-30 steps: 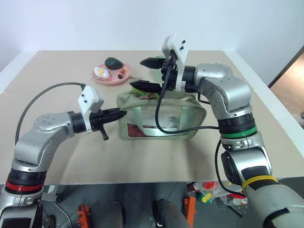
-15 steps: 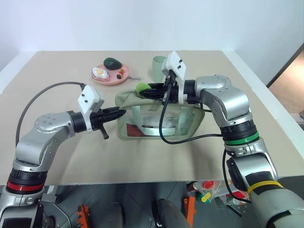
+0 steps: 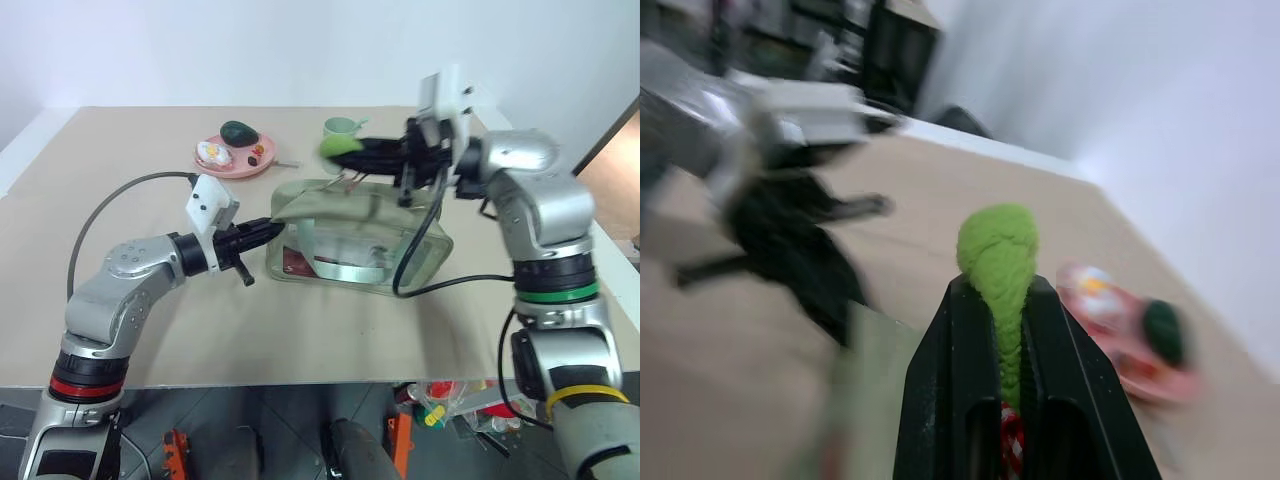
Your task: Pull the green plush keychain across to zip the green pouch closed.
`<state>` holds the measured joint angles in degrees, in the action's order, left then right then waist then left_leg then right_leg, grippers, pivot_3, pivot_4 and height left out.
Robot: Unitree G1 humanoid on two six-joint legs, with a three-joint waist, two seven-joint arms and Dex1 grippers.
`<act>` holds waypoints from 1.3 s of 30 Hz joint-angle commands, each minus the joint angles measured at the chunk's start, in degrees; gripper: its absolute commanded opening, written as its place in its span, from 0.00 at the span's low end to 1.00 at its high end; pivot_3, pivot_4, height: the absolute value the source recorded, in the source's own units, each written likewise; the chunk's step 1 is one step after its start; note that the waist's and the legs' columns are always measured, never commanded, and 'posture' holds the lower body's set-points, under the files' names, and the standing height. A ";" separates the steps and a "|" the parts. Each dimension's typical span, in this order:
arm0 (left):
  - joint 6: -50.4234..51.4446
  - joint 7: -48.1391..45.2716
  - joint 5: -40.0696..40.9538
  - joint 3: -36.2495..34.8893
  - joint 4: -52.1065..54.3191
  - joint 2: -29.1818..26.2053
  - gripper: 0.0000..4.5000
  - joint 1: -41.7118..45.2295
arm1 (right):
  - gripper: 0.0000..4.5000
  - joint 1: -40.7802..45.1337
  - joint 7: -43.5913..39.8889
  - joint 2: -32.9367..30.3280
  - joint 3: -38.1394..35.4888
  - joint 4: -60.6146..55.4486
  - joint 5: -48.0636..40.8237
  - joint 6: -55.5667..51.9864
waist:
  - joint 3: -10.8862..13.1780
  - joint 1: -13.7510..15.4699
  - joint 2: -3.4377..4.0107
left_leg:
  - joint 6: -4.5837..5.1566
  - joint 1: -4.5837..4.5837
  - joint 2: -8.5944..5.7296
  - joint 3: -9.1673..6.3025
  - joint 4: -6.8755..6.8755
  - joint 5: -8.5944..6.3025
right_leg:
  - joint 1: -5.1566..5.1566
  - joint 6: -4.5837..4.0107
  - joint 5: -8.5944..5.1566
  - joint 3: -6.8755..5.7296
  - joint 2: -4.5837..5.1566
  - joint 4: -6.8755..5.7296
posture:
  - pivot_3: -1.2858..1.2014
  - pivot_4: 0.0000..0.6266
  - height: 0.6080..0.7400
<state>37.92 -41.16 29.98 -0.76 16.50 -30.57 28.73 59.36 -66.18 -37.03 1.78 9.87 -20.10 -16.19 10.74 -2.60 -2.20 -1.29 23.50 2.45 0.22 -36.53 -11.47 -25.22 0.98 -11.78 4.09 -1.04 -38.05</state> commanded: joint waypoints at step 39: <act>3.36 12.31 -2.82 -0.28 5.25 3.93 0.00 -0.25 | 0.01 -25.60 35.17 -1.19 -8.58 -1.55 14.82 -4.81 | -0.06 -0.54 -0.13 | -0.15 -0.34 0.01 0.55 -0.04 0.13 | 0.08 -0.04 0.10 0.71 -0.16 -0.02 | 0.52 0.24 1.00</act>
<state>40.86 -28.20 25.99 1.06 20.05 -25.97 28.57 31.73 -29.77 -37.14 -2.89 9.79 -2.46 -21.23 10.68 -3.13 -2.33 -1.44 23.19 2.46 0.77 -36.54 -11.34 -25.16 1.12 -11.58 4.80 -1.19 -38.07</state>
